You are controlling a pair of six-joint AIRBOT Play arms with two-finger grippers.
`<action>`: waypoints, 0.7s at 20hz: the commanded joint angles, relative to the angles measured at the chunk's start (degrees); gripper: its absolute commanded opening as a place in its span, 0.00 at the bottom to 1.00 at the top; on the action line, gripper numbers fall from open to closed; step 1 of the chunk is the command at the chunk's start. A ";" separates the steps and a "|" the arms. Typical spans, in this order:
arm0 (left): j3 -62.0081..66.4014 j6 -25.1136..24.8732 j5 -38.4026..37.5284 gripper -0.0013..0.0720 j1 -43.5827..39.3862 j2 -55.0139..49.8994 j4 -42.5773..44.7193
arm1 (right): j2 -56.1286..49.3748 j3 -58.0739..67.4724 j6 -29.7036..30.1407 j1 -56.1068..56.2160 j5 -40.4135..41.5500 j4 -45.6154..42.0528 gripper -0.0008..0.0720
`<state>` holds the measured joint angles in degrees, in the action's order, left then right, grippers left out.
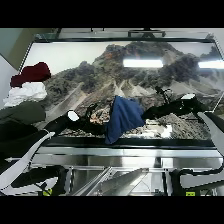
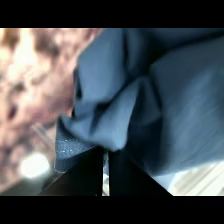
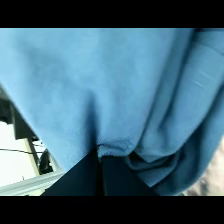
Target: Fold the shirts.
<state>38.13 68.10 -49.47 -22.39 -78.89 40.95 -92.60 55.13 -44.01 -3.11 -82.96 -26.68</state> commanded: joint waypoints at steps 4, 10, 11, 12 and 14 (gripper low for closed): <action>4.68 -1.62 -0.26 0.04 2.95 2.23 -0.50 | 3.39 0.07 -2.49 -0.02 3.10 1.88 0.04; 4.74 -1.57 0.04 0.04 10.16 18.45 -0.72 | 17.84 0.13 -4.24 -2.14 7.15 1.88 0.04; 4.74 -1.27 -0.28 0.04 11.30 21.18 -0.79 | 19.89 0.13 -4.50 -2.27 7.13 1.90 0.04; 4.74 -1.11 -0.92 0.04 12.39 24.20 -2.29 | 22.16 0.13 -5.18 -2.51 7.08 2.12 0.04; 5.25 -2.25 -1.11 0.04 14.84 30.38 -7.76 | 27.41 0.17 -5.92 -2.51 7.04 5.03 0.04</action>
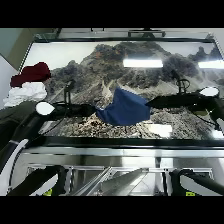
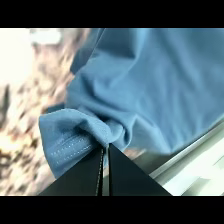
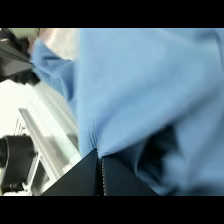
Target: Fold the shirts.
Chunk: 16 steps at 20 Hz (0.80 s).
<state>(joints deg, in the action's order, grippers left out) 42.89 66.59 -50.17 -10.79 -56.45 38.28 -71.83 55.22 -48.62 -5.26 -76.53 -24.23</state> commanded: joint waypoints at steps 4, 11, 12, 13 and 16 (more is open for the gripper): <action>12.09 -2.73 -0.22 0.04 4.61 19.37 -10.51 | 20.96 4.57 -0.66 -0.37 1.29 12.59 0.04; 32.68 -0.20 -0.87 0.04 4.63 22.16 -2.08 | 33.64 17.11 -2.51 -0.15 13.90 5.51 0.04; 32.54 0.90 -3.26 0.04 4.61 19.78 0.00 | 31.21 17.07 -3.54 0.85 12.79 2.34 0.04; 31.54 1.75 -5.22 0.04 4.61 17.09 1.20 | 27.98 16.72 -3.91 2.86 11.89 -0.37 0.04; 23.93 1.75 -6.56 0.04 4.63 8.13 1.27 | 12.98 15.56 -3.72 11.72 9.60 -9.73 0.04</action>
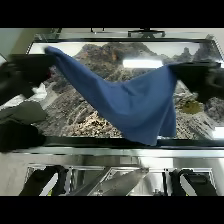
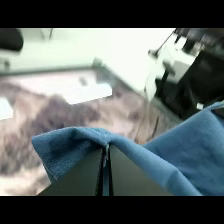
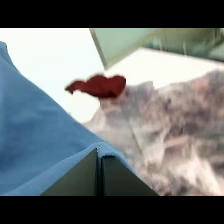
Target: Fold the shirts.
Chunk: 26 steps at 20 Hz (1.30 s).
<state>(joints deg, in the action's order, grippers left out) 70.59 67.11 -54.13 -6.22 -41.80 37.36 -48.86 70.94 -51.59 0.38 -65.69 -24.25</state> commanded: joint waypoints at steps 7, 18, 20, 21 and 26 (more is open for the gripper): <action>-17.03 -7.37 0.68 0.04 0.39 -28.76 2.21 | -39.93 -0.02 -2.73 9.60 2.14 -16.61 0.44; -6.40 -10.60 -14.78 0.99 11.41 -42.34 2.21 | -19.30 -26.51 -9.29 -13.84 -7.10 -18.01 0.79; -6.51 -10.51 -15.28 0.99 11.02 -45.22 2.56 | -18.05 -34.34 -8.63 -11.13 -1.01 -17.55 0.80; -6.51 -10.38 -15.30 0.99 10.78 -47.12 3.43 | -18.40 -36.54 -6.82 -9.46 1.18 -15.76 0.80; -6.49 -8.90 -15.08 0.99 10.91 -53.62 7.32 | -24.33 -35.10 1.75 -1.90 10.69 -2.27 0.79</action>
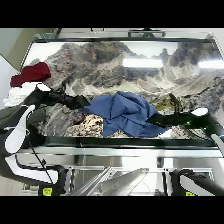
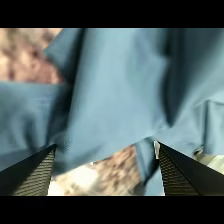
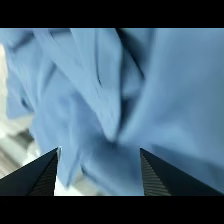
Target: Fold the shirts.
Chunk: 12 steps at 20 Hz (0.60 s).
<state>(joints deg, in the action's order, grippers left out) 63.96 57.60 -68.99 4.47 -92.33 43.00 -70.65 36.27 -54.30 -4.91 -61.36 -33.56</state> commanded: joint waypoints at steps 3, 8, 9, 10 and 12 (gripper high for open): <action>0.11 0.57 3.08 0.99 0.20 -3.19 2.84 | -9.27 2.97 4.39 4.44 7.13 7.08 0.79; 0.11 0.55 4.98 0.85 -1.95 -3.21 2.91 | -14.99 5.62 10.73 4.39 0.83 14.58 0.31; 0.11 0.39 5.35 0.58 -2.71 -3.21 2.93 | -14.97 5.92 12.44 4.39 -0.90 16.70 0.19; 0.11 -0.09 6.38 0.35 -3.72 -3.21 2.93 | -14.95 6.56 13.20 4.39 -2.49 17.94 0.12; 0.17 -0.55 7.61 0.04 -5.46 -3.19 2.86 | -14.82 8.35 13.18 4.26 -5.42 18.84 0.04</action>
<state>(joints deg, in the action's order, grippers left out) 64.05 57.93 -63.42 1.06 -95.50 45.82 -84.88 42.78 -43.64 -0.64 -62.08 -18.68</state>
